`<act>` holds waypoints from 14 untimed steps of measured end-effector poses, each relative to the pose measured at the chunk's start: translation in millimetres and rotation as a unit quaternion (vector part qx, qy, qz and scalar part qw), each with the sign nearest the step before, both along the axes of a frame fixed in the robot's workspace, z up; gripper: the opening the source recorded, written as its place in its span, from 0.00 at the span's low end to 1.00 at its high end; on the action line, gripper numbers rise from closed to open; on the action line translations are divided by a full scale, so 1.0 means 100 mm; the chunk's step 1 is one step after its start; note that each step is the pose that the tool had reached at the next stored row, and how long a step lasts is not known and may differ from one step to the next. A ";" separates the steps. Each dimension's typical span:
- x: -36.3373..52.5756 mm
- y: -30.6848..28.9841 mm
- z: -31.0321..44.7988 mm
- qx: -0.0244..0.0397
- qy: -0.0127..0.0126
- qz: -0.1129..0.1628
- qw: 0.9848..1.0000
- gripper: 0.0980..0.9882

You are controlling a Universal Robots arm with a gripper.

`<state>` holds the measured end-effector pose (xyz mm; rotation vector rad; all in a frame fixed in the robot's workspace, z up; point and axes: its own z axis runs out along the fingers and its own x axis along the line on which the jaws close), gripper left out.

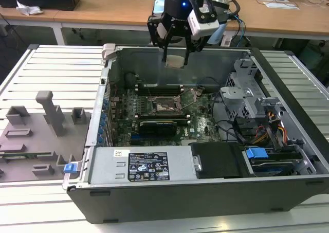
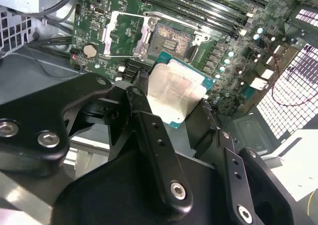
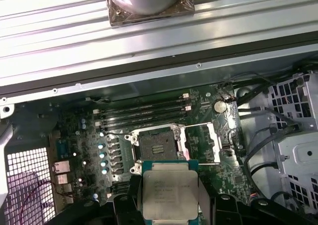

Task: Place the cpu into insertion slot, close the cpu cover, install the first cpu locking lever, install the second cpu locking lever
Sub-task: 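Place the cpu into insertion slot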

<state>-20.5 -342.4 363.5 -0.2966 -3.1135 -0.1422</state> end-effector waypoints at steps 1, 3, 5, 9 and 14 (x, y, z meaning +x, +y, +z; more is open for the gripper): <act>0.000 0.000 0.000 0.000 0.000 -0.002 1.000 0.49; 0.000 0.000 -0.001 0.000 0.000 -0.010 1.000 0.49; 0.000 0.000 -0.003 0.000 0.000 -0.014 1.000 0.49; 0.000 0.000 -0.004 0.000 0.000 -0.022 1.000 0.49; 0.000 0.000 -0.007 0.000 0.000 -0.044 0.999 0.49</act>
